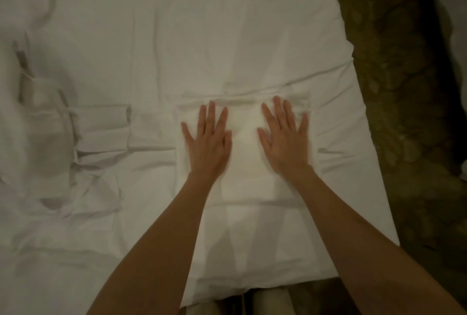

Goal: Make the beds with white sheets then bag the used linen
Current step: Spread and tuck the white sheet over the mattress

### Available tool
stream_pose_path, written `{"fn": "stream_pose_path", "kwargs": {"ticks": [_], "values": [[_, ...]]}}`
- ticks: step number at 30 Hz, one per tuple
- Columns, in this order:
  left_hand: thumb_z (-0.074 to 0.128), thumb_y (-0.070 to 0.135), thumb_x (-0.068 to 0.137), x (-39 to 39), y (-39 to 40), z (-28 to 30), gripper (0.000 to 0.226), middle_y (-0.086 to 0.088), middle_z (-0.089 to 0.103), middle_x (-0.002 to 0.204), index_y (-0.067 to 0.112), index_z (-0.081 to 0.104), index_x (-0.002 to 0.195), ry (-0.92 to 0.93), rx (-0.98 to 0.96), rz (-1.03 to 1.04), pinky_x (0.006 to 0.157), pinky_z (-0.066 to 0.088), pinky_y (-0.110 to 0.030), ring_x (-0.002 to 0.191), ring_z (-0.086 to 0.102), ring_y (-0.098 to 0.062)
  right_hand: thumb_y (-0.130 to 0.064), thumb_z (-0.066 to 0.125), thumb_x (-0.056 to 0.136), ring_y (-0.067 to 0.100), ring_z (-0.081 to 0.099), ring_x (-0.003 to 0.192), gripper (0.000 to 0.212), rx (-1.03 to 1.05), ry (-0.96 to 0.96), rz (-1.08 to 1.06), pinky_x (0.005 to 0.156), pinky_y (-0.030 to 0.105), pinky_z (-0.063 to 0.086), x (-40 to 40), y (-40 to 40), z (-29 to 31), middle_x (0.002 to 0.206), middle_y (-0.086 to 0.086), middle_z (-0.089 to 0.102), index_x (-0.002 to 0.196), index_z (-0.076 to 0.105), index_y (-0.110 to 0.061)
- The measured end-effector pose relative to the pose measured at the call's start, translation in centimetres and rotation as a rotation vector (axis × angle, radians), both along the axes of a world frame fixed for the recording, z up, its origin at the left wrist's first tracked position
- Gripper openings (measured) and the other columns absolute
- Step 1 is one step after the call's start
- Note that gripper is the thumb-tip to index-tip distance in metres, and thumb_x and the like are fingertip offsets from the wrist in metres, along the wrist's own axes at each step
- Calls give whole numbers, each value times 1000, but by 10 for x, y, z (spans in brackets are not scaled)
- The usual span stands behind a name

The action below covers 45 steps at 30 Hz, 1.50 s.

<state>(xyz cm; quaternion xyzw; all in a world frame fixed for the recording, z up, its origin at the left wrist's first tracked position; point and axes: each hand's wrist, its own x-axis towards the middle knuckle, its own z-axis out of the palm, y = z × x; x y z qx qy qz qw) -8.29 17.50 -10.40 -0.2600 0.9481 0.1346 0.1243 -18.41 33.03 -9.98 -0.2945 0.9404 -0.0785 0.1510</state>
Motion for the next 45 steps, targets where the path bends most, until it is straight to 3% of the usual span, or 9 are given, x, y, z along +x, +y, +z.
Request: {"fn": "stream_pose_path", "kwargs": {"ticks": [5, 10, 14, 18, 25, 30, 34, 42, 45], "values": [[13, 47, 96, -4, -7, -2, 62, -3, 0, 163, 28, 13, 155, -18, -51, -1, 112, 2, -65, 150, -3, -24, -46, 23, 101, 22, 0, 149, 58, 46, 9, -120, 116, 56, 2, -36, 23, -8, 162, 0, 1, 154, 9, -27], [10, 50, 93, -10, -5, 3, 66, -4, 0, 163, 27, 12, 155, -54, -29, 40, 111, 0, -66, 150, -5, -25, -41, 21, 102, 24, -5, 149, 57, 51, -21, -140, 116, 61, 1, -45, 26, -3, 162, 1, -3, 154, 3, -25], [6, 50, 92, -15, 8, 21, 67, -2, -3, 163, 27, 10, 155, 48, 103, 116, 112, -14, -55, 149, -10, -25, -35, 22, 99, 23, 1, 149, 56, -114, -29, -81, 112, 57, -6, -15, 6, 17, 162, 4, 6, 154, 12, -23], [19, 37, 98, -3, 19, 3, 58, -2, 4, 163, 25, 15, 154, 67, 44, 50, 118, -1, -52, 150, -1, -19, -34, 25, 97, 21, 10, 148, 55, -46, -53, -2, 116, 55, 5, 24, -1, 0, 161, 2, 16, 151, 28, -22], [20, 37, 96, -6, 14, -2, 59, -1, 5, 163, 27, 17, 154, -1, 61, 31, 117, -1, -52, 150, 0, -18, -38, 22, 97, 19, 12, 148, 55, 76, -57, -1, 115, 52, 5, 21, -6, 0, 161, -1, 16, 151, 26, -25], [14, 43, 100, -7, -5, 25, 57, 1, -6, 163, 25, 14, 154, -29, 245, -6, 117, -6, -51, 149, -9, -14, -46, 8, 98, 18, -6, 149, 60, 71, -194, -59, 114, 56, -6, 20, -18, 21, 162, -2, -2, 154, 10, -25], [26, 36, 105, 22, -46, 55, 54, 3, -7, 163, 27, 7, 155, 1, 313, 53, 117, -9, -48, 148, -11, -10, -40, 22, 103, 16, -7, 149, 56, -21, -261, -90, 115, 55, -8, 50, -66, 51, 162, -3, -2, 154, 8, -23], [24, 39, 104, 144, -201, 110, 56, 0, -5, 163, 28, 1, 155, 12, 113, 109, 117, -9, -47, 149, -9, -15, -42, 23, 103, 14, 0, 149, 55, -185, -351, 31, 117, 51, -7, 178, -240, 92, 162, -2, 8, 154, 14, -21], [27, 41, 104, 189, -263, 119, 59, 2, -5, 163, 27, 1, 155, 4, 101, 184, 117, -6, -52, 149, -8, -15, -46, 33, 101, 19, 16, 147, 61, -281, -489, -27, 120, 48, 5, 221, -301, 91, 160, 2, 20, 152, 20, -17]]}}
